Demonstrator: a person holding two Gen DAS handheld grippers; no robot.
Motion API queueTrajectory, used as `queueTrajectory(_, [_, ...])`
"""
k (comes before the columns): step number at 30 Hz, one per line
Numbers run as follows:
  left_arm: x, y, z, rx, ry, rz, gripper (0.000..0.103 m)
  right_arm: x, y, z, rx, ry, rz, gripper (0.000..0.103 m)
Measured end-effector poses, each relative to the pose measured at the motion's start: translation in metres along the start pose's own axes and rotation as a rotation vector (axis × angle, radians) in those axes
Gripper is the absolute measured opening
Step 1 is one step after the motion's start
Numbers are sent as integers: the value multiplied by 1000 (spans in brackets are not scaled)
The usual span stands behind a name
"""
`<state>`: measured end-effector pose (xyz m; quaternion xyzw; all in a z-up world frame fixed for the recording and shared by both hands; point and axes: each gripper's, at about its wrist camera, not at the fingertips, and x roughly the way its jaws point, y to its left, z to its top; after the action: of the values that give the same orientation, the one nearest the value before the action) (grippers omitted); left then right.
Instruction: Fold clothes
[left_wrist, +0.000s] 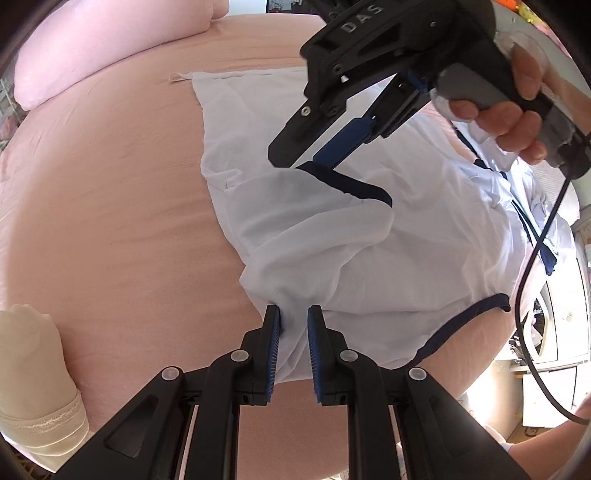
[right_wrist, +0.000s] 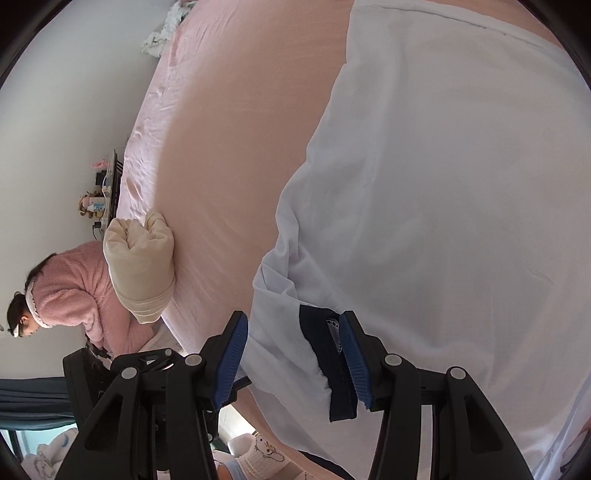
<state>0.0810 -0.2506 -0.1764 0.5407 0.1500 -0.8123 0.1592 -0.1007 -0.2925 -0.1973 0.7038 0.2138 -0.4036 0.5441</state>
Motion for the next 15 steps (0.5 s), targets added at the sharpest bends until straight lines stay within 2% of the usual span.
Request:
queueTrajectory(2, [-2,-3,-3,16,-1,14,15,6,-3,3,15,13,8,51])
queueTrajectory(8, [-4,-13,-11,66,-3,44,31,20,-4,2,17,50,-21,51])
queueTrajectory(11, [-6,-23,-13,125,-44,132,47,25,-4,-2,24,54,-21,51])
queueTrajectory(15, [1,-38,-6,209,-83,252,50,29,-2,-9,21,36,-36,51])
